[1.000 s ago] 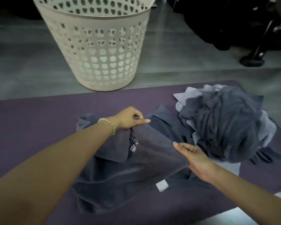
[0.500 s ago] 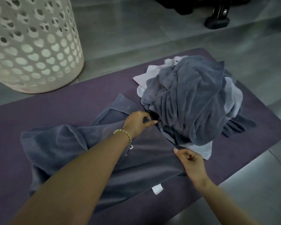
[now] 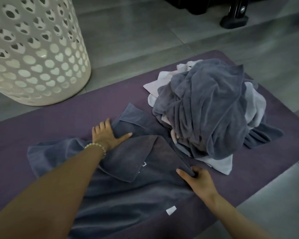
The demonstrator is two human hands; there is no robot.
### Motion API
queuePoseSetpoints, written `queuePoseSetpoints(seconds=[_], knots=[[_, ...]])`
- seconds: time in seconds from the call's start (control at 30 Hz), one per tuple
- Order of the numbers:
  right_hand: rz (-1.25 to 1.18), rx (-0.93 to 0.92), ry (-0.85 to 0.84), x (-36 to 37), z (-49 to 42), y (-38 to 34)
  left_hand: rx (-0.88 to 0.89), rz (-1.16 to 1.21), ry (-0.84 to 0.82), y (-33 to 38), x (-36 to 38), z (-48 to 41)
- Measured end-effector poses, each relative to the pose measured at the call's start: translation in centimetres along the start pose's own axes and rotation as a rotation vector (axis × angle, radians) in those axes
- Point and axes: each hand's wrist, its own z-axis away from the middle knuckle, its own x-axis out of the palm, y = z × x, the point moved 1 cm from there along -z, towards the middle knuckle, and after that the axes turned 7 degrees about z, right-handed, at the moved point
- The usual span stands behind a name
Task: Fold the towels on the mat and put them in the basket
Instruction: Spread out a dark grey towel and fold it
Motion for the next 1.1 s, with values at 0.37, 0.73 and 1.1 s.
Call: queuePoseSetpoints(seconds=[0.37,0.73,1.1], knots=[[-0.419,-0.040,-0.132,2.2,1.0,-7.1,0.351,0.334,-0.274,-4.5,-2.2,3.3],[-0.388,-0.436,-0.400,0.9,7.0,-26.6,0.229,1.006,-0.114,-8.6,-22.2,12.9],[-0.025,-0.702,-0.881,-1.0,17.5,-41.8,0.330,1.191,0.053,-9.7,-32.8,28.0]])
